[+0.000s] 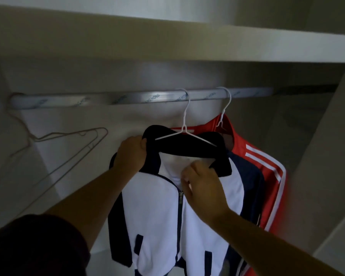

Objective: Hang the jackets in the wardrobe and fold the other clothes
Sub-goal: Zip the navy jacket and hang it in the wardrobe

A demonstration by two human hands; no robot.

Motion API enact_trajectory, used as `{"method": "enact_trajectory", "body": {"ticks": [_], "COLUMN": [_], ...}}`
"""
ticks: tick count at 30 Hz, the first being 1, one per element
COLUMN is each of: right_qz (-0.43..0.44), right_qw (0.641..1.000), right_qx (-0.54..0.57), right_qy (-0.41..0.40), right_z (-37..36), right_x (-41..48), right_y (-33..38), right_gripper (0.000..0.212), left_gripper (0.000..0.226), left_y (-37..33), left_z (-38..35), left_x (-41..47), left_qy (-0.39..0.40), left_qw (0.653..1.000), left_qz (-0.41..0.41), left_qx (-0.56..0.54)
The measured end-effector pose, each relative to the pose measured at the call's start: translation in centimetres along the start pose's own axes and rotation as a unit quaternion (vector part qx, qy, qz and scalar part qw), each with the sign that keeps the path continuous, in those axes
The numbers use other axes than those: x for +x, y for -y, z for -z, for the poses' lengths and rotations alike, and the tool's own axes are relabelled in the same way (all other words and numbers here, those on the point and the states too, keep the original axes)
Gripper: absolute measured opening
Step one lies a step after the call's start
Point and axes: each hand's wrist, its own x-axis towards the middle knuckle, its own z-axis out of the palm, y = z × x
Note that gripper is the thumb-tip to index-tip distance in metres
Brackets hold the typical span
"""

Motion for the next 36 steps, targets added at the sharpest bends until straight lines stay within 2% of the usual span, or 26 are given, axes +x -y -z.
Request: {"method": "enact_trajectory", "body": {"ticks": [2,3,5,9,13,16,18,23,26,29,30,32,34,36], "right_qz": [-0.102,-0.163,-0.276,-0.429,-0.517,-0.53,-0.52,-0.442,-0.406,-0.392,-0.391,-0.386,-0.38,-0.379], "right_qw": [0.988,0.976,0.948,0.89,0.844,0.836,0.839,0.856,0.848,0.822,0.806,0.772,0.753,0.749], "right_qx": [0.026,0.046,0.081,0.1,0.122,0.141,0.16,0.259,0.311,0.344,0.365,0.415,0.442,0.443], "right_qy": [0.113,0.136,0.137,0.122,0.076,0.024,0.022,0.075,0.14,0.228,0.254,0.289,0.304,0.316], "right_z": [-1.6,-2.6,-4.1,-6.8,-8.6,-9.5,-9.8,-9.6,-7.7,-5.6,-4.9,-3.5,-2.2,-1.2], "right_x": [-2.2,-3.0,-3.7,-2.9,-1.9,-1.7,-1.9,-3.1,-3.3,-3.1,-3.0,-2.8,-2.6,-2.3], "right_y": [-0.3,-0.6,-0.6,0.7,1.3,1.2,1.2,0.5,-0.9,-2.2,-2.4,-2.6,-2.6,-2.6], "right_gripper": [0.015,0.021,0.026,0.024,0.016,0.014,0.016,0.019,0.017,0.016,0.016,0.012,0.01,0.013], "left_gripper": [0.043,0.04,0.035,0.033,0.031,0.03,0.03,0.033,0.016,0.047,0.055,0.059,0.049,0.038], "left_y": [-0.1,-0.2,-0.4,-0.6,-0.5,-0.4,-0.4,-0.5,0.0,1.4,1.9,2.9,3.2,2.2], "left_z": [0.0,0.0,0.1,0.3,0.3,0.3,0.4,0.5,0.3,-1.4,-2.2,-4.2,-6.6,-8.7], "left_x": [-0.1,-0.2,-0.1,0.2,0.3,0.4,0.5,0.0,-1.2,-5.4,-7.3,-10.9,-13.5,-14.7], "left_qy": [0.001,0.001,0.009,0.028,0.028,0.032,0.033,0.038,0.04,0.01,0.019,0.104,0.189,0.212], "left_qw": [1.0,1.0,1.0,0.998,0.995,0.993,0.993,0.996,0.999,0.997,0.997,0.992,0.982,0.977], "left_qz": [0.001,0.003,0.012,0.018,0.007,-0.002,-0.008,-0.007,-0.004,0.012,0.036,0.06,0.027,-0.003], "left_qx": [0.009,0.014,0.025,0.055,0.097,0.11,0.11,0.077,-0.005,-0.073,-0.07,-0.031,0.01,0.012]}}
